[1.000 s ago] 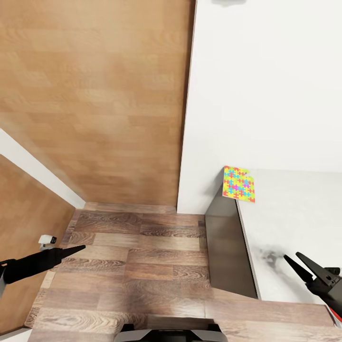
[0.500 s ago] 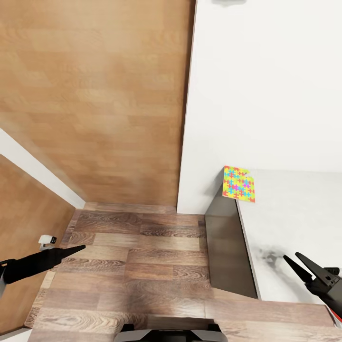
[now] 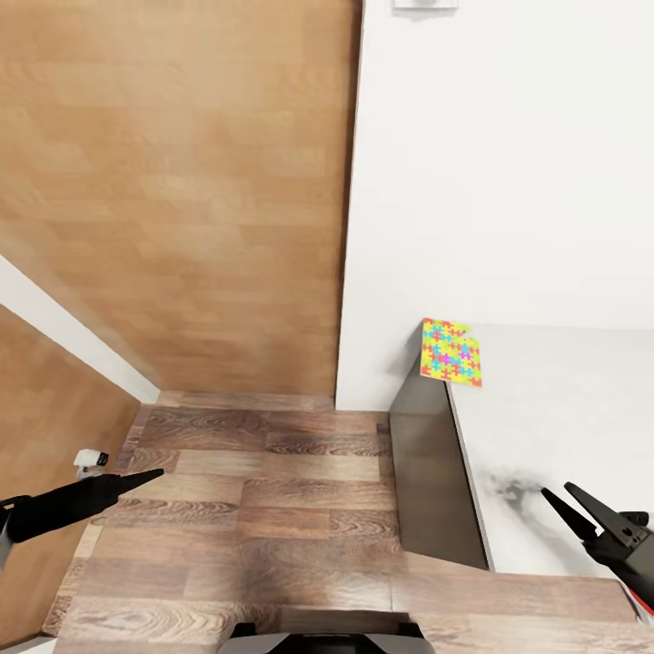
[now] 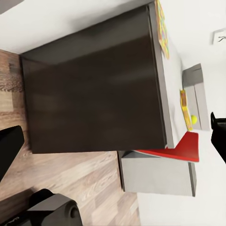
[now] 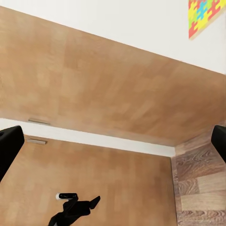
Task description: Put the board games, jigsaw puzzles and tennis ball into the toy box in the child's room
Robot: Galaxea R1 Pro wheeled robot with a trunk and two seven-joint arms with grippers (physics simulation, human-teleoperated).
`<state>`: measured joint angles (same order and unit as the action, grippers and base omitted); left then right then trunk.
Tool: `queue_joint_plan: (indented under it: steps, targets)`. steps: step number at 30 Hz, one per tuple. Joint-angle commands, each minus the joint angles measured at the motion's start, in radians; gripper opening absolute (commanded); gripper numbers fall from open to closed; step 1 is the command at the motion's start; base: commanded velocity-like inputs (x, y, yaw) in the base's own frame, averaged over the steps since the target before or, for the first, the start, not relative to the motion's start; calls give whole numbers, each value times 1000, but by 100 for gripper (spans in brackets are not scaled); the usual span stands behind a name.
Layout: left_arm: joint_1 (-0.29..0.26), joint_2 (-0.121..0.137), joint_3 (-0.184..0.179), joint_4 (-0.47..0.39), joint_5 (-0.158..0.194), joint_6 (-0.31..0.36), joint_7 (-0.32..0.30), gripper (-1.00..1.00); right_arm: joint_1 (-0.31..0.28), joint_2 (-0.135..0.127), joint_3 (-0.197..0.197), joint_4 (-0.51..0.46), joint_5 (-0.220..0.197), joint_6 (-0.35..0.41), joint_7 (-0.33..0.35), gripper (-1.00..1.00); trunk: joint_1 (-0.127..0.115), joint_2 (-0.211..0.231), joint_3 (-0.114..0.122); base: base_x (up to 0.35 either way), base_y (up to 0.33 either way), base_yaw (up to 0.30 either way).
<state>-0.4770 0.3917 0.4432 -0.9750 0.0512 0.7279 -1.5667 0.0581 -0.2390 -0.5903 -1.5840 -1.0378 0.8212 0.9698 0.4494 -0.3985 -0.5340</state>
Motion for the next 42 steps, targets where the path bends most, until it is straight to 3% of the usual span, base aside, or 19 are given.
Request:
queue_joint_plan:
  steps: [1, 42]
  targets:
    - [0, 0, 0, 0, -1, 10, -4, 100, 0, 0, 0, -1, -4, 5, -1, 100, 1, -1, 0, 0, 0, -116]
    - [0, 0, 0, 0, -1, 10, -4, 100, 0, 12, 0, -1, -4, 3, 0, 100, 1, -1, 62, 0, 39, -155]
